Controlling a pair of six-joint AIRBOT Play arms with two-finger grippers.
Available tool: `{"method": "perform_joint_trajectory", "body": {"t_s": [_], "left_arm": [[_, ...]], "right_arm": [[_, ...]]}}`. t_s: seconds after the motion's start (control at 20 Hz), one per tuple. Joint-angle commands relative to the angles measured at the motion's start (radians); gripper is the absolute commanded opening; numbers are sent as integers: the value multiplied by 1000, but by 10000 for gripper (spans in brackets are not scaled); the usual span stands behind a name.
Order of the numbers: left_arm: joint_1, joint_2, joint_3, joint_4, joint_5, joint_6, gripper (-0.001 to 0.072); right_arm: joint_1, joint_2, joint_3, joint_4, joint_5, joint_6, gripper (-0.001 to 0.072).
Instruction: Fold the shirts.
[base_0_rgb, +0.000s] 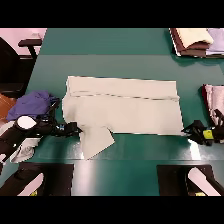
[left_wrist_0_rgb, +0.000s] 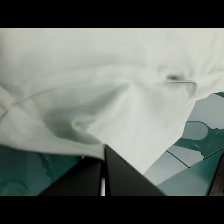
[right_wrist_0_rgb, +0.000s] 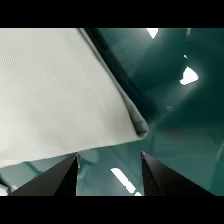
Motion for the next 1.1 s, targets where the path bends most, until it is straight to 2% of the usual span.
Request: {"method": "perform_joint_trajectory", "body": {"t_s": [0.0,0.15,0.2,0.25,0.35,0.45,0.6,0.8,0.9,1.0,1.05], "left_arm": [[0,0,3,-2,2,0,24],[0,0,3,-2,-2,0,23],[0,1,4,-2,-8,0,23],[0,1,6,6,-17,0,23],[0,3,35,59,-88,-10,20],[0,50,72,143,-171,-35,19],[0,219,76,275,-304,-144,19],[0,391,77,249,-593,-247,21],[0,394,103,240,-600,-245,21],[0,344,162,263,-493,-242,22],[0,294,200,272,-426,-214,22]], "right_arm": [[8,6,-75,60,-120,-8,431],[68,5,-75,58,-167,1,427],[84,5,-75,58,-180,0,350],[102,5,-75,58,-196,-1,159],[139,6,-62,45,-194,-3,17],[169,7,-5,-22,-113,-9,17],[233,84,93,-218,63,-8,17],[286,275,100,-296,269,19,17],[307,346,108,-317,291,48,17],[329,351,165,-310,267,79,16],[347,316,213,-307,250,82,16]]}}
